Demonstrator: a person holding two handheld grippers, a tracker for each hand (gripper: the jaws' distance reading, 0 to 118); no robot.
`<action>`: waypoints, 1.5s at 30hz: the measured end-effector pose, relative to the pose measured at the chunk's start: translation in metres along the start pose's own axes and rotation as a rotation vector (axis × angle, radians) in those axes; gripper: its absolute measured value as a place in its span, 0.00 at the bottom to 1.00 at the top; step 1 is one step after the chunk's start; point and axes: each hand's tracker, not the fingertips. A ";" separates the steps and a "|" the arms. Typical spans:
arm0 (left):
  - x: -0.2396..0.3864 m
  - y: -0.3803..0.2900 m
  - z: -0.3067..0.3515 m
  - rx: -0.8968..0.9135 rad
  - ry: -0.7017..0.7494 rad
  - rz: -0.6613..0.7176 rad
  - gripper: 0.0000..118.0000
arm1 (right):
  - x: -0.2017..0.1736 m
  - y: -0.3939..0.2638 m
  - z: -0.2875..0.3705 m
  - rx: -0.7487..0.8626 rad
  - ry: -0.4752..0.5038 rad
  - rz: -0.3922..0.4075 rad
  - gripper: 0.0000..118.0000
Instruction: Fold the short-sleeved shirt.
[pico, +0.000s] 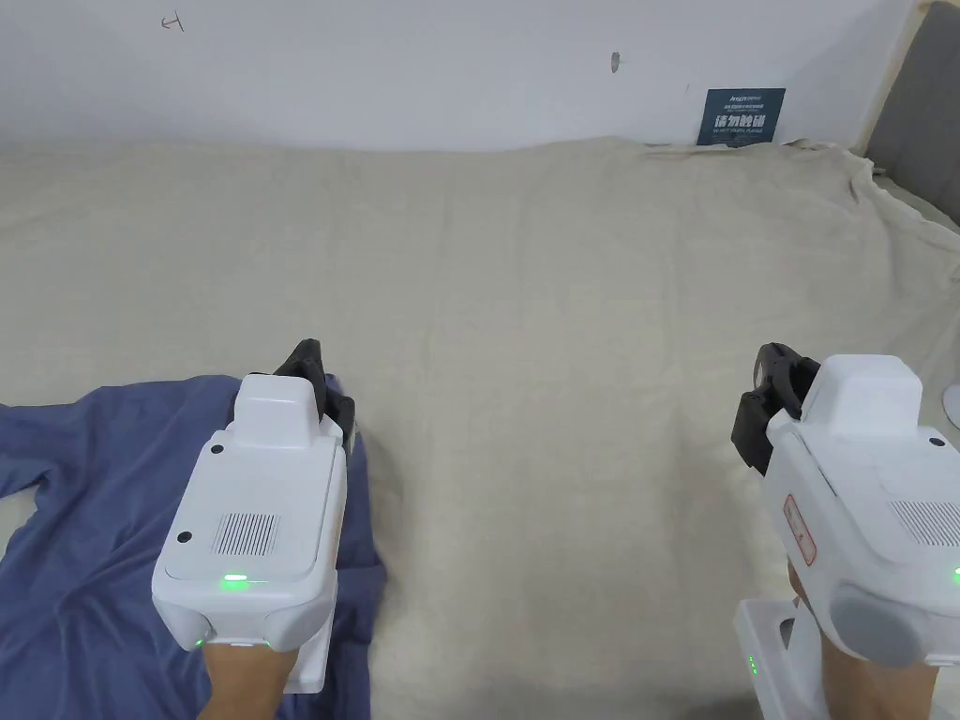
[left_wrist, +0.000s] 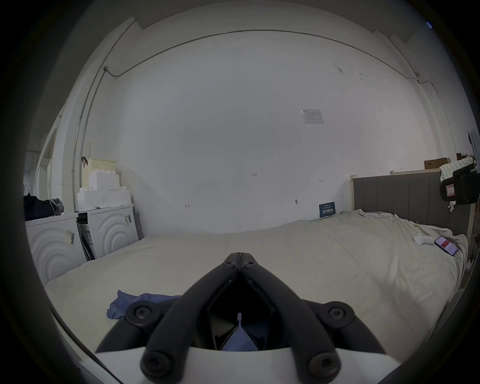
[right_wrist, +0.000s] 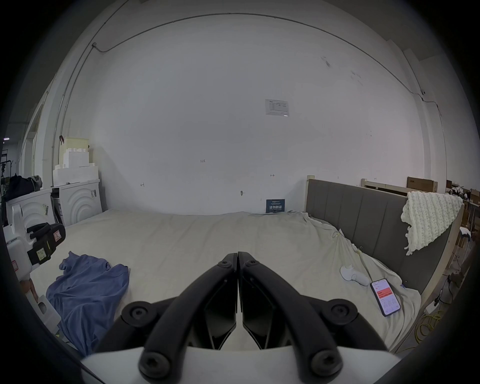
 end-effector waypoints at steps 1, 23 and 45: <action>0.000 0.000 0.000 -0.001 0.001 0.001 0.00 | 0.000 0.000 0.000 0.000 0.000 0.000 0.00; -0.010 0.001 0.002 0.002 0.018 -0.005 0.00 | -0.007 0.003 -0.001 0.004 0.010 0.019 0.00; -0.166 -0.008 0.080 -0.046 0.400 -0.055 0.00 | -0.165 0.019 -0.026 0.051 0.392 0.085 0.00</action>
